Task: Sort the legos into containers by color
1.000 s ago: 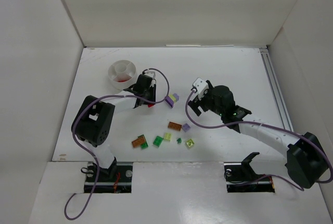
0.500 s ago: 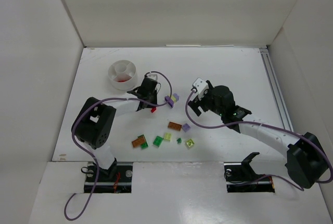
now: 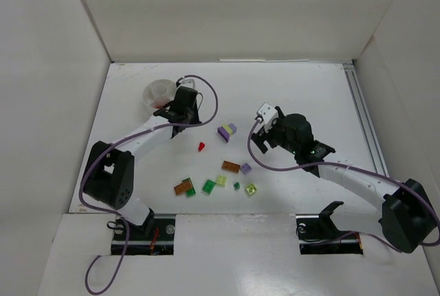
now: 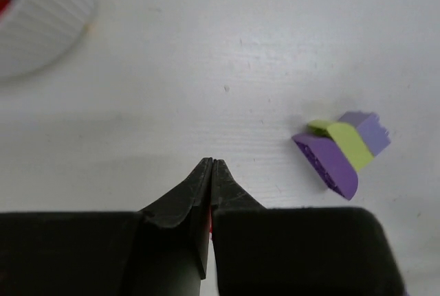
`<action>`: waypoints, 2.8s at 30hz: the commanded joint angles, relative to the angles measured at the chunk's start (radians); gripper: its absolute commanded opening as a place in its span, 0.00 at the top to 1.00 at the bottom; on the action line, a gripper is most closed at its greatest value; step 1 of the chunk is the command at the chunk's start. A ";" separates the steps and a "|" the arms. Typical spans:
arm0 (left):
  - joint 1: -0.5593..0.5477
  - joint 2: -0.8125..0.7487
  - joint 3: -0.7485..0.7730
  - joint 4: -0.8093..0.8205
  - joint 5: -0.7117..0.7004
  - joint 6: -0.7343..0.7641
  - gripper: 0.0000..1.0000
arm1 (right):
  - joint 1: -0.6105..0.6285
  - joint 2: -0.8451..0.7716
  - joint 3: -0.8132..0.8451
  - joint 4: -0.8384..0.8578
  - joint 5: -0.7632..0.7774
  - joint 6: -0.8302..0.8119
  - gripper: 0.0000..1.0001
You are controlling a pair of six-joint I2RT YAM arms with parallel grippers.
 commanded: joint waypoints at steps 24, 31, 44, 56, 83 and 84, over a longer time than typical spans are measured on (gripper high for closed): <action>-0.076 0.038 -0.118 0.066 0.099 0.130 0.46 | -0.013 -0.006 -0.003 0.033 -0.050 -0.007 0.10; -0.076 0.077 -0.126 0.044 0.050 0.099 0.69 | -0.013 -0.006 -0.012 0.033 -0.041 -0.007 0.10; -0.031 -0.017 -0.013 -0.028 -0.102 0.040 1.00 | -0.022 -0.035 -0.022 0.033 -0.021 -0.007 0.10; 0.249 0.002 0.259 -0.054 -0.079 0.066 1.00 | -0.085 -0.026 -0.022 0.033 -0.021 -0.007 0.10; 0.325 0.109 0.350 -0.074 -0.112 0.118 0.46 | -0.137 -0.004 0.006 0.024 -0.098 -0.025 0.10; 0.325 0.095 0.337 -0.060 -0.098 0.118 0.43 | -0.137 -0.004 0.006 0.024 -0.110 -0.036 0.10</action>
